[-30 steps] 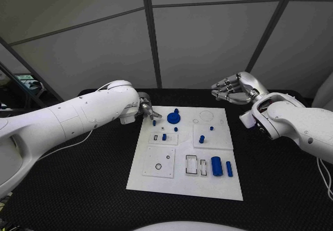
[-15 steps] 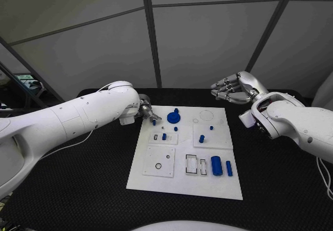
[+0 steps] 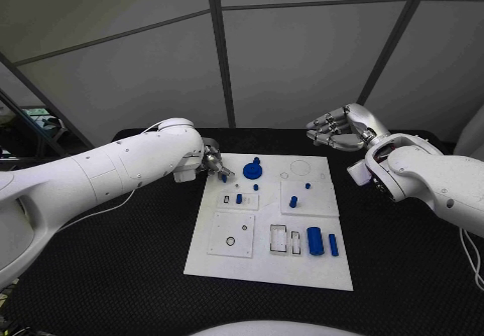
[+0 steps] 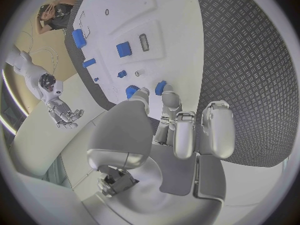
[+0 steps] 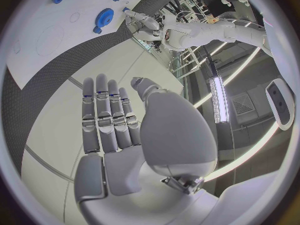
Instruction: Assemble the parts on the task board
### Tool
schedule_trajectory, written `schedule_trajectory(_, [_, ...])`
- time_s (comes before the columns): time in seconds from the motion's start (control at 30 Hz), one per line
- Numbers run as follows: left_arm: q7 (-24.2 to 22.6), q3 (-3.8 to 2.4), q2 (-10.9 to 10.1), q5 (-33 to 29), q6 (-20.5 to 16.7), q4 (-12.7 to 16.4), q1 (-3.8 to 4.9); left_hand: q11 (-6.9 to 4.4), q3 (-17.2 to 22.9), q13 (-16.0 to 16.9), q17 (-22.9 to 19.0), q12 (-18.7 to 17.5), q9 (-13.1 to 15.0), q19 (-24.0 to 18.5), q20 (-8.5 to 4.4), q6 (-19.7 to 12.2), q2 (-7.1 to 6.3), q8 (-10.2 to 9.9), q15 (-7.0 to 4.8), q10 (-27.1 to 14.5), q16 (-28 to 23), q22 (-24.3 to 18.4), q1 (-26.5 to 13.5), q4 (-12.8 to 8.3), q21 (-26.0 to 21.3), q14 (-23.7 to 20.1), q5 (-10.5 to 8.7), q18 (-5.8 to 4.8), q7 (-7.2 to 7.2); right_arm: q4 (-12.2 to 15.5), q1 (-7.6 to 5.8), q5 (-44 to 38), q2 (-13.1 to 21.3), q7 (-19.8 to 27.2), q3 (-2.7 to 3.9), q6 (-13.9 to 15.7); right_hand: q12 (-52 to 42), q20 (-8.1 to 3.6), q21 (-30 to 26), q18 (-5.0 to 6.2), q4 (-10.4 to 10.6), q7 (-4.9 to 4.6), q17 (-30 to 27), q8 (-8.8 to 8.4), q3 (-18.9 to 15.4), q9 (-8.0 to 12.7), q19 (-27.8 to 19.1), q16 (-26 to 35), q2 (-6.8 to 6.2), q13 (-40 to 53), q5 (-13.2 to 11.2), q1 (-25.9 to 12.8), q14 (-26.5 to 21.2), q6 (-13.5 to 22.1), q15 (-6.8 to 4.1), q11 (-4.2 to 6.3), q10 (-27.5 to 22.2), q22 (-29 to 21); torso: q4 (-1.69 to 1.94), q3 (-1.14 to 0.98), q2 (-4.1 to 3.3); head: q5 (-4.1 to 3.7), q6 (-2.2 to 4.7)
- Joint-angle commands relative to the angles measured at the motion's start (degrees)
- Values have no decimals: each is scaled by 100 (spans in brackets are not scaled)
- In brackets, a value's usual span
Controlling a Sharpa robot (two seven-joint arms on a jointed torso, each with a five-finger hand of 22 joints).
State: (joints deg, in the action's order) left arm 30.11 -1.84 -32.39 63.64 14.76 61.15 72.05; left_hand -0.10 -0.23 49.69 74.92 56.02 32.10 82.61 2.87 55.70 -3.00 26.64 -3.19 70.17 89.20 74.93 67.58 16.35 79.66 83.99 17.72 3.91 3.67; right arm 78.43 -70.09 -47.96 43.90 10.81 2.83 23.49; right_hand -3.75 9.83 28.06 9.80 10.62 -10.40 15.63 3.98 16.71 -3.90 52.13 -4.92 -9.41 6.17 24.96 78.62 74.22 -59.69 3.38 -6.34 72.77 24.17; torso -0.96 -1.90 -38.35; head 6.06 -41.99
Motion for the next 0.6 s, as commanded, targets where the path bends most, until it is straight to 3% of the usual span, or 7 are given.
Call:
schedule_trajectory(0.03, [1, -1, -10, 19, 57, 23, 8, -41, -25, -5, 1438, 50, 32, 26, -25, 42, 74, 58, -60, 34, 19, 181, 52, -21, 24, 577, 9, -62, -18, -4, -10, -2, -9, 14, 4, -39, 15, 31, -24, 53, 22, -12, -10, -22, 17, 5, 0, 28, 18, -10, 40, -7, -1, 47, 30, -1, -30, -8, -1, -1, -1, 4, -7])
schedule_trajectory(0.3, [-4, -1, -14, 19, -58, 38, 6, -76, 61, -36, 1437, 65, 152, 29, -58, -19, 255, 188, -93, 32, 19, 189, 311, -90, 17, 577, 24, -63, -55, -11, -10, -2, -17, 10, 3, -44, 14, 32, -28, 54, 19, -11, -11, -21, 22, 5, 2, 31, 24, -12, 45, 0, 0, 47, 29, -1, -30, -10, -5, -1, -4, 5, -14])
schedule_trajectory(0.6, [-4, -1, -14, 19, -61, 38, 5, -77, 69, -38, 1438, 65, 157, 29, -59, -22, 264, 193, -94, 31, 19, 189, 326, -95, 17, 578, 25, -63, -57, -11, -10, -2, -17, 10, 3, -44, 14, 32, -28, 54, 19, -11, -11, -21, 22, 5, 2, 31, 24, -12, 45, 0, 0, 47, 29, -1, -30, -10, -5, -1, -4, 5, -14])
